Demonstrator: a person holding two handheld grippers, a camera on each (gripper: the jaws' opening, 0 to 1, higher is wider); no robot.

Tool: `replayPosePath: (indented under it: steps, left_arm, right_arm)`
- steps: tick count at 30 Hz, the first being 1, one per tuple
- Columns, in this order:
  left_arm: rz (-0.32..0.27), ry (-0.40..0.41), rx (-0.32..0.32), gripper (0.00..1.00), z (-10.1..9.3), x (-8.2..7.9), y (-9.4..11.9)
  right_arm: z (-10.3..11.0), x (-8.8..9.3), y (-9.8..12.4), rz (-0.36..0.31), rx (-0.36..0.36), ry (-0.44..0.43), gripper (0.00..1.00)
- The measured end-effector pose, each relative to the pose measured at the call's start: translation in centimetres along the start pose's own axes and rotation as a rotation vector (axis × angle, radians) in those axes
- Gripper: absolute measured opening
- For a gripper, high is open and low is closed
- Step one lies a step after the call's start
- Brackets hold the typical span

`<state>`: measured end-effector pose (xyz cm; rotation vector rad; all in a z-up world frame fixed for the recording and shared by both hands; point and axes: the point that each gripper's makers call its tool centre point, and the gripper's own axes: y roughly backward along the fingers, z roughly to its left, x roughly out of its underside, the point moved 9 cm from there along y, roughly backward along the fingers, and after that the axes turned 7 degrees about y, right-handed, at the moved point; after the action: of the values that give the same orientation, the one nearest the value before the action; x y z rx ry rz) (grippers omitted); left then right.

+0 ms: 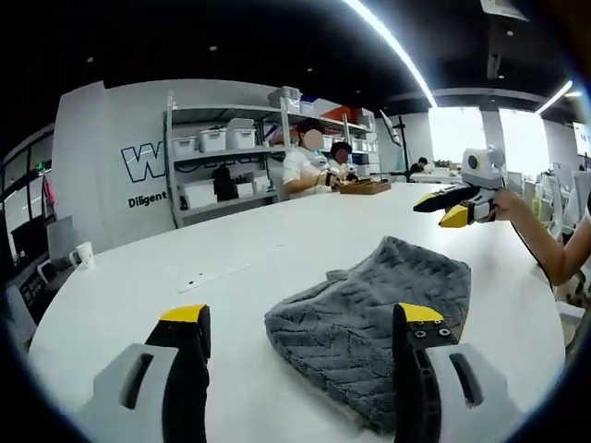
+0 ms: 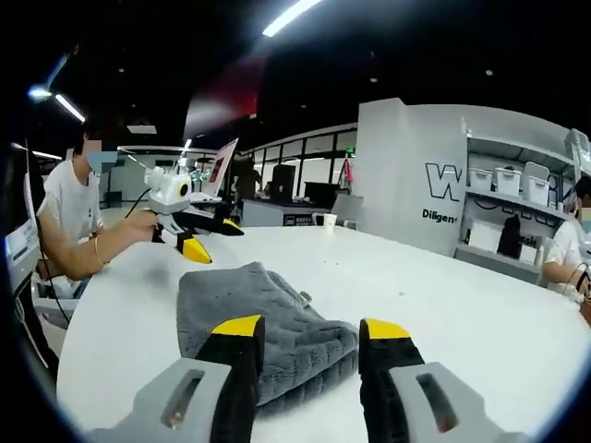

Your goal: Open the folded towel by lifting each exposed corner and separating the folded layers until the towel lies flat within the target outline without major curled edges

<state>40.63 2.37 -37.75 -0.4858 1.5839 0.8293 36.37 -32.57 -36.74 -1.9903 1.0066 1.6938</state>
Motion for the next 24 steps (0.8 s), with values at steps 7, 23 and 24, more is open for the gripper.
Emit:
replayPosePath:
  steps: [7, 23, 24]
  left_arm:
    - [0.013, 0.014, 0.015, 0.77, 0.1, 0.5, -0.1]
    - [0.038, 0.087, -0.004, 0.75, 0.9, 3.0, -1.5]
    - [0.041, 0.093, -0.002, 0.75, 1.0, 3.2, -1.7]
  right_arm:
    - [0.0, 0.2, -0.5, 0.011, -0.002, -0.002, 0.37]
    - [-0.3, 1.9, -1.5, 0.043, 0.004, -0.036, 0.34]
    - [-0.3, 2.0, -1.6, 0.044, 0.003, -0.040, 0.33]
